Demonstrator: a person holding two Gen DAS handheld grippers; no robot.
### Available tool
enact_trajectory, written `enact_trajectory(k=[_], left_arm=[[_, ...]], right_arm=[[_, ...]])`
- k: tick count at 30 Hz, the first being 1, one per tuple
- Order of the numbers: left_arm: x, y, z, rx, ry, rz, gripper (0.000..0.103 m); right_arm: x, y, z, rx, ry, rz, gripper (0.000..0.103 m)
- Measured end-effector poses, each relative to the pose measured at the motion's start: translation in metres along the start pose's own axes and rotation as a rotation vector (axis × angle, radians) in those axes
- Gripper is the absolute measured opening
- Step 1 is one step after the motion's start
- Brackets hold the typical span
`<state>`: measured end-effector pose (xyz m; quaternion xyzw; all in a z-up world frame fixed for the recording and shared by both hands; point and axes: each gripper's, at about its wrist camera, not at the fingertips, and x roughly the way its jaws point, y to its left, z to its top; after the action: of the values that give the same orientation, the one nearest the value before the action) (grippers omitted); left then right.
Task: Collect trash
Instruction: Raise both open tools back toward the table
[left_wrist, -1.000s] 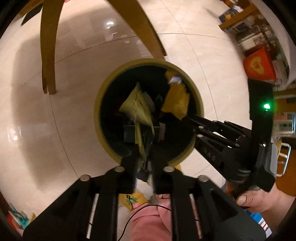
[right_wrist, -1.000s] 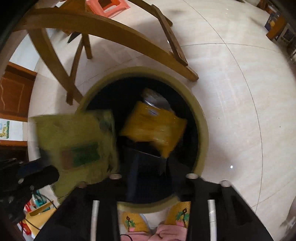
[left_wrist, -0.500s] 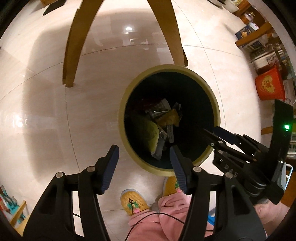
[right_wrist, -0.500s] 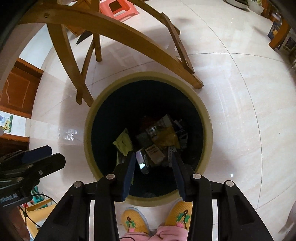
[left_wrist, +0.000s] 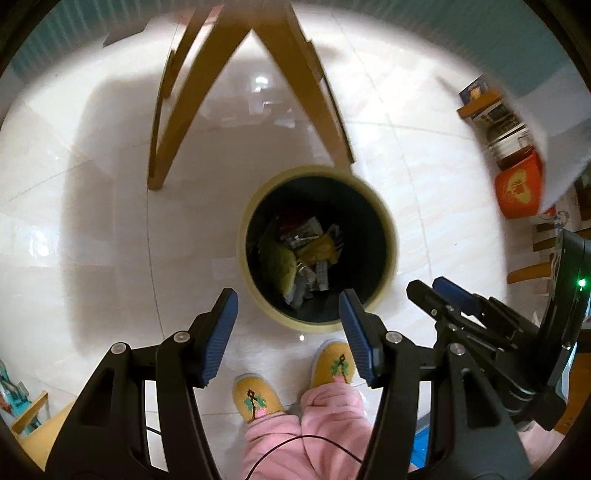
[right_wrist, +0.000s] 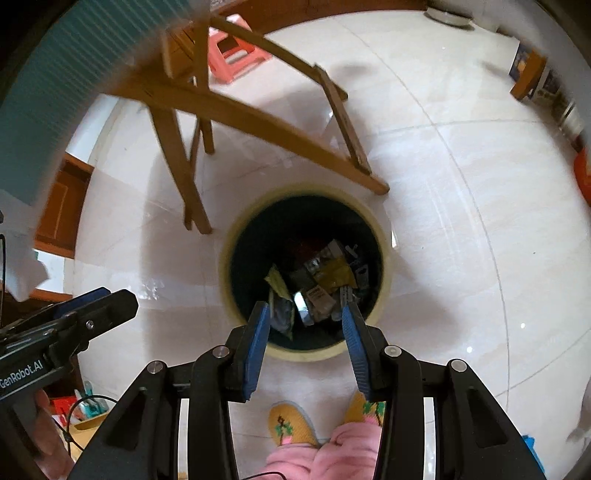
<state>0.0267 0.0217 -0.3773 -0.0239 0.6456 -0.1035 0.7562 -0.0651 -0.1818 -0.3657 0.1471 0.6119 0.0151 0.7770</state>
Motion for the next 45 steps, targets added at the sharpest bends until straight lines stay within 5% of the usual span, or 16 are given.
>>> enact_trajectory(k=[20,31,45], left_arm=[[-0.319,-0.053,0.018,0.075,-0.232,-0.105,0.054],[-0.450,-0.034,0.040,0.093,-0.432,-0.111,0.055],[-0.517,-0.010,0.092,-0.026,-0.613,-0.038,0.058]], right_arm=[[-0.311,0.096,0.044,-0.046,-0.289,0.058,0.041],[-0.395,0.148,0.066,-0.134,-0.437,0.089,0.041],[-0.457,0.176,0.177,-0.266,-0.546,0.179,0.045]])
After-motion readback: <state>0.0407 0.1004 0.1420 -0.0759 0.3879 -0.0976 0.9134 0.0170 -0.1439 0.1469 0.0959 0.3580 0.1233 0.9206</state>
